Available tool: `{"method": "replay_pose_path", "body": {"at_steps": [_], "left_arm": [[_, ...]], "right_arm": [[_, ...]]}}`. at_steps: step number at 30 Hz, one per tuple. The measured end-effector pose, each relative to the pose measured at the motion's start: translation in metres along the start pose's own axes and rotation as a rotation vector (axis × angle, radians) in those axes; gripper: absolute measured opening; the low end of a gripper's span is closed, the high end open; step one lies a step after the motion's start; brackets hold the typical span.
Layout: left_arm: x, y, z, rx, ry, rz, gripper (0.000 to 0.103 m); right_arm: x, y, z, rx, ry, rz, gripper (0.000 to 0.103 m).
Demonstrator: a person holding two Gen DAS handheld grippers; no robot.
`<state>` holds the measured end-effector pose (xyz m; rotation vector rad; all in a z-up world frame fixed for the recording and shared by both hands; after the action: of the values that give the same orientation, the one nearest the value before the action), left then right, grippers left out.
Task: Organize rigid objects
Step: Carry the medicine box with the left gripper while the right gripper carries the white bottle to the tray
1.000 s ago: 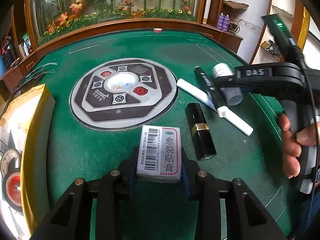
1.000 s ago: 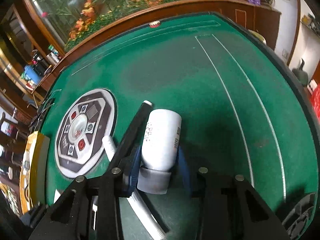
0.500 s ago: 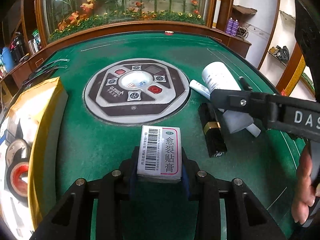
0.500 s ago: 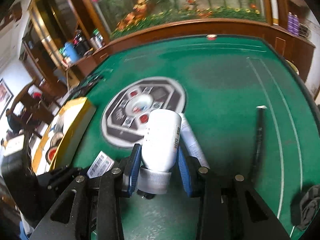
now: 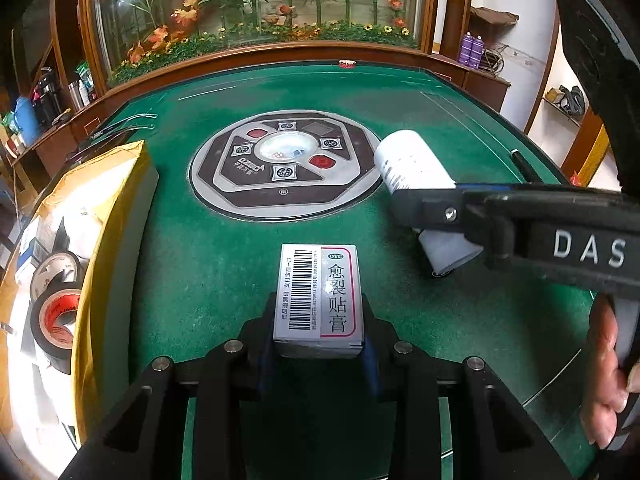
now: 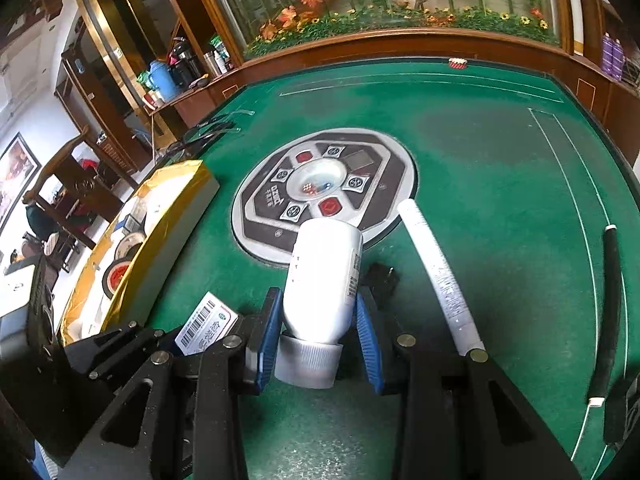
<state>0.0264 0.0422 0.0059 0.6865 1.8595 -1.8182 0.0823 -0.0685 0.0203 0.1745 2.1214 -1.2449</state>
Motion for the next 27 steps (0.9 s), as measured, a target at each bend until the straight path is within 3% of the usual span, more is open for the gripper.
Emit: {"method": "replay_pose_path", "body": {"at_steps": [27], "left_arm": [[0.0022, -0.0029, -0.0099, 0.031, -0.048, 0.008, 0.035]], "right_arm": [[0.0020, 0.0043, 0.0013, -0.023, 0.016, -0.013, 0.035]]}}
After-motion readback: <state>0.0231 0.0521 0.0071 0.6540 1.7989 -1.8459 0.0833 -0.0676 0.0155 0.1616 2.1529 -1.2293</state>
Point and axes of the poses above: each gripper's, at about its wrist camera, not at the fingertips, and y roughly the way its jaws point, z to its right, x to its underside, the point moved 2 cm from there along y, roughly the way its jaws point, and after that the axes turned 5 degrees about -x, right-handed, at the moved point
